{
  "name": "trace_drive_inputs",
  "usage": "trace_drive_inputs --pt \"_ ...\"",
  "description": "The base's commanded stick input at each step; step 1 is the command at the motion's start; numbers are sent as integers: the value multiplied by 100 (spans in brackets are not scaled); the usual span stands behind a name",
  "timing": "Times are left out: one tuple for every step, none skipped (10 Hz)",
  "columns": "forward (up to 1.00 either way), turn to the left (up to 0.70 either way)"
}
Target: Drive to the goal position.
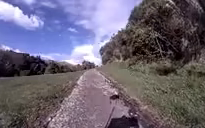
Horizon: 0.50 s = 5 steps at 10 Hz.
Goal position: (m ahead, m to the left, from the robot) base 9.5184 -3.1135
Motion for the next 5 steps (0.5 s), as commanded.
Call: trace_drive_inputs --pt "70 1" --pt "70 17" --pt "70 1" --pt "70 1" --pt "70 1"
